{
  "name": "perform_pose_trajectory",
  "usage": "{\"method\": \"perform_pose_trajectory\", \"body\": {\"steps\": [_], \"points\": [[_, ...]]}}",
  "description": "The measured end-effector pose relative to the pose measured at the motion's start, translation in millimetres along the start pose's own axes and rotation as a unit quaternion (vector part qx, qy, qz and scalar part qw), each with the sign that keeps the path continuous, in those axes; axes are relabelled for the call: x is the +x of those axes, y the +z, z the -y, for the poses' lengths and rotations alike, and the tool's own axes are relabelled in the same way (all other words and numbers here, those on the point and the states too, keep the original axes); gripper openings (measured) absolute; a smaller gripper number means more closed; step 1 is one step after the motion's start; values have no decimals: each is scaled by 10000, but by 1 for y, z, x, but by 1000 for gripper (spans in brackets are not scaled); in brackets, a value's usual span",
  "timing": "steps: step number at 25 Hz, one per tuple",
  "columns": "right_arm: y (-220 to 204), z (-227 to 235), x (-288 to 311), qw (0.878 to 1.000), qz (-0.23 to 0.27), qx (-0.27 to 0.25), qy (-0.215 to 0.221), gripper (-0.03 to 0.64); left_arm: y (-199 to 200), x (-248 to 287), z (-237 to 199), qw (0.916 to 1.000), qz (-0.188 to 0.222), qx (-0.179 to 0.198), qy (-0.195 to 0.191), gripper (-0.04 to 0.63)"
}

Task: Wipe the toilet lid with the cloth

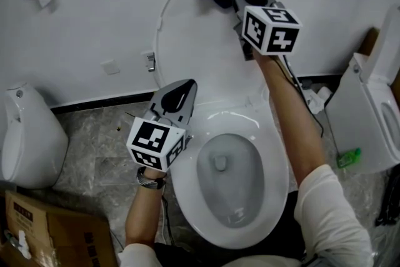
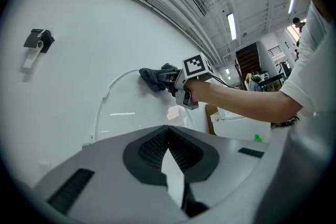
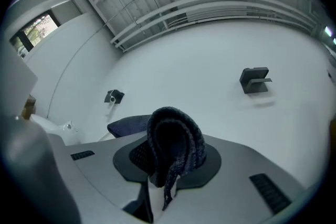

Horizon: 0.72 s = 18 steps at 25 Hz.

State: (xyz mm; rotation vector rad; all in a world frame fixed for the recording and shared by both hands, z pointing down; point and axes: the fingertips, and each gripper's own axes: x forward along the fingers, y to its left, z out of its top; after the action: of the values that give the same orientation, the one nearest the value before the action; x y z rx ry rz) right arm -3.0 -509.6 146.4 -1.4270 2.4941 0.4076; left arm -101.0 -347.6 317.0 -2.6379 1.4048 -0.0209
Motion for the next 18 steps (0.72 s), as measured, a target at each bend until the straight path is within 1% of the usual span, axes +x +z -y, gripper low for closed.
{"method": "perform_pose_trajectory", "body": {"steps": [7, 11, 13, 16, 18], "points": [[-5, 29, -18, 9990, 9, -32, -448, 86, 4, -7, -8, 9999, 34, 5, 106, 2], [-14, 40, -25, 9980, -42, -77, -633, 86, 7, -10, -17, 9997, 56, -83, 215, 2], [-15, 36, -23, 9977, -120, -240, -619, 86, 6, -11, -19, 9997, 8, -100, 220, 2], [-19, 15, -15, 9979, -312, -425, -384, 86, 6, -12, -20, 9997, -34, -118, 223, 2], [-20, -1, -8, 9975, -357, -528, -298, 86, 10, -14, -19, 9992, 52, -366, 126, 2]]}}
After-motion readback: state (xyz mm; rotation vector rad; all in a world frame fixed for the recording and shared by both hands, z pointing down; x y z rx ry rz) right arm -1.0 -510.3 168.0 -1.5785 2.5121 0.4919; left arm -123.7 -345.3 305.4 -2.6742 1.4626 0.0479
